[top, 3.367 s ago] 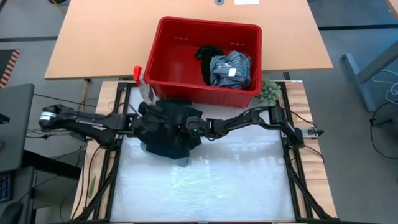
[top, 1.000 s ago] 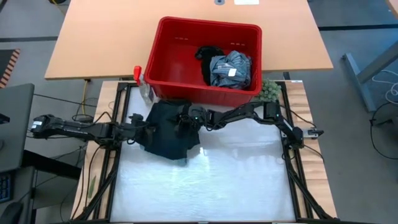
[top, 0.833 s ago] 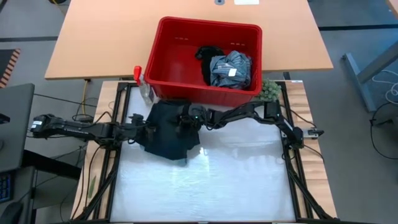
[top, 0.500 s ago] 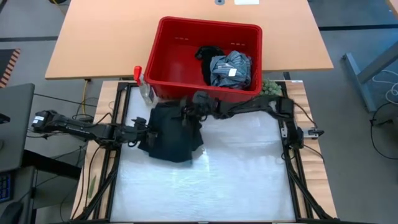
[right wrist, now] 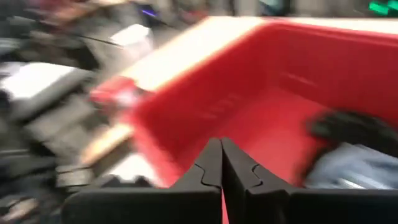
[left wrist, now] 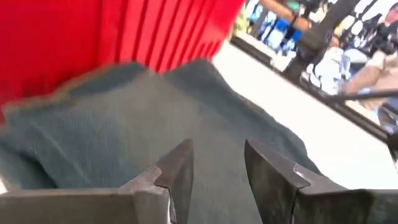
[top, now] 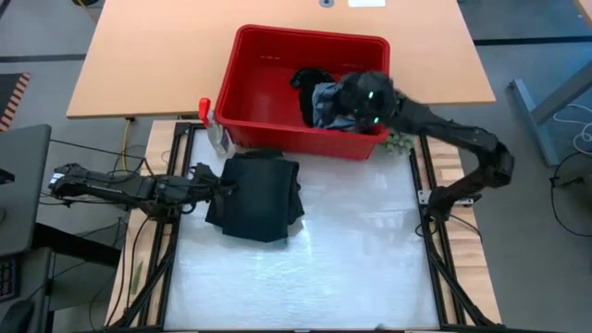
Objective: Fold laundry
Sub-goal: Fold the blue shirt from the red laundry bin
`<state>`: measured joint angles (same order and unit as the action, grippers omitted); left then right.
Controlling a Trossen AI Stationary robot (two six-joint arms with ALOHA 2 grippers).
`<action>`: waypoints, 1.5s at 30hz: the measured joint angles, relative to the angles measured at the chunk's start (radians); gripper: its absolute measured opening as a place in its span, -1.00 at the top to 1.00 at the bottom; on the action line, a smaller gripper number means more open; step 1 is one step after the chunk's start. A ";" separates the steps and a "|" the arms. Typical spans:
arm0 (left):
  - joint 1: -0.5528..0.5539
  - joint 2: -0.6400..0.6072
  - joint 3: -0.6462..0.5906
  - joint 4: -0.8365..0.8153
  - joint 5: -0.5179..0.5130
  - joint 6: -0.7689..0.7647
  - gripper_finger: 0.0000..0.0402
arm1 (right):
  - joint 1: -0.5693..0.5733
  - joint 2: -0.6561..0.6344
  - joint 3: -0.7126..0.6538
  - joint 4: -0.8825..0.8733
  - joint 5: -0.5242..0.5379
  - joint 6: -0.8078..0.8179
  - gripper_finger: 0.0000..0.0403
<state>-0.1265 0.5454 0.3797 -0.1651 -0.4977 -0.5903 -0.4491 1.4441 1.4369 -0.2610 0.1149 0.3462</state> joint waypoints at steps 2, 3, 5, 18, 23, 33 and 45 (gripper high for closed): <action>0.000 0.001 0.013 0.006 -0.027 0.022 0.35 | -0.094 -0.004 0.025 -0.096 0.001 0.003 0.87; 0.000 0.001 0.016 0.004 -0.041 0.030 0.35 | -0.145 0.002 0.037 -0.141 -0.020 -0.003 0.85; 0.000 0.001 0.021 0.003 -0.064 0.032 0.35 | -0.233 0.029 0.063 -0.205 -0.101 -0.023 0.78; 0.001 0.000 0.023 0.092 -0.165 -0.050 0.35 | -0.420 0.367 0.407 -0.823 -0.236 -0.761 -0.21; 0.001 0.000 0.024 0.139 -0.217 -0.050 0.35 | -0.401 0.439 0.442 -0.962 -0.102 -0.901 -0.32; 0.001 0.000 0.024 0.138 -0.247 -0.069 0.35 | -0.435 0.541 0.440 -0.960 -0.036 -0.870 -0.33; 0.001 0.000 0.024 0.112 -0.161 -0.069 0.35 | -0.361 0.572 0.459 -0.976 0.120 -0.869 0.75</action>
<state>-0.1253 0.5449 0.4034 -0.0534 -0.6586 -0.6592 -0.8100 2.0159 1.8961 -1.2366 0.2352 -0.5230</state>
